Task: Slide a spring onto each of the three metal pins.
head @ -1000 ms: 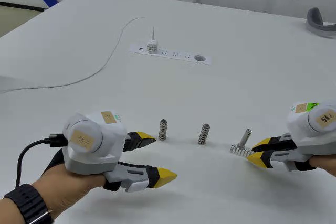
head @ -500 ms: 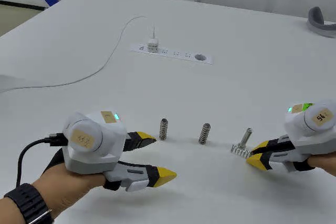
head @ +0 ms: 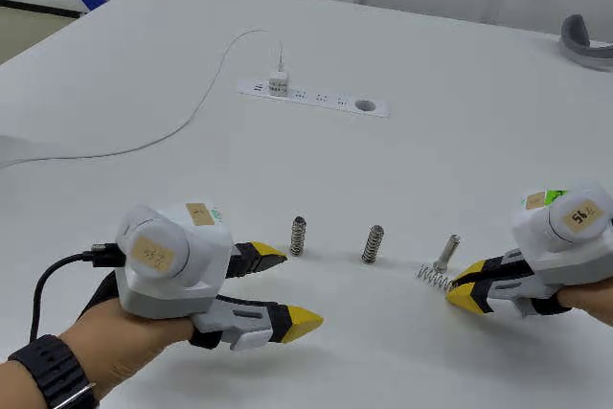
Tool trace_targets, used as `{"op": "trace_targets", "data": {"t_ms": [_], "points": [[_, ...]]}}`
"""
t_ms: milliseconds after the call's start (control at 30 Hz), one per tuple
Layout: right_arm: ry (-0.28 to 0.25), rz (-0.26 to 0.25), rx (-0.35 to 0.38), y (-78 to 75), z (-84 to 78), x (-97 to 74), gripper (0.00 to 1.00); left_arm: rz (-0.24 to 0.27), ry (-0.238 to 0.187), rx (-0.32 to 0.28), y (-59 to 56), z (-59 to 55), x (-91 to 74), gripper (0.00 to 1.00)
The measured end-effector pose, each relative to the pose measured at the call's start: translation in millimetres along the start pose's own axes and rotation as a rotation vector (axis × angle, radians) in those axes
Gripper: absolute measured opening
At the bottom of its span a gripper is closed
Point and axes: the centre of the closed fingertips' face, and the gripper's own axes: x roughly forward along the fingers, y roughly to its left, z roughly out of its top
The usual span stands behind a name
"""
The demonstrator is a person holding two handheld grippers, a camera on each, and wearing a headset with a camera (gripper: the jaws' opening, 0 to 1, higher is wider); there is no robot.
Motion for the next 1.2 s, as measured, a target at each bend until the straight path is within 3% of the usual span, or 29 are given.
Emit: {"op": "trace_targets", "data": {"t_ms": [300, 700, 1200], "points": [[-0.026, 0.021, -0.078, 17.8, 25.0, -10.2, 0.12, -0.018, -0.004, 0.011, -5.1, 3.1, 4.3, 0.51], [-0.046, 0.091, -0.198, 50.3, 58.7, -10.9, 0.12, -0.034, -0.021, 0.029, -10.5, 12.2, 7.4, 0.49], [-0.046, 0.144, -0.302, 74.4, 79.4, -6.5, 0.12, -0.055, -0.034, 0.055, -17.3, 21.6, 12.0, 0.45]]}}
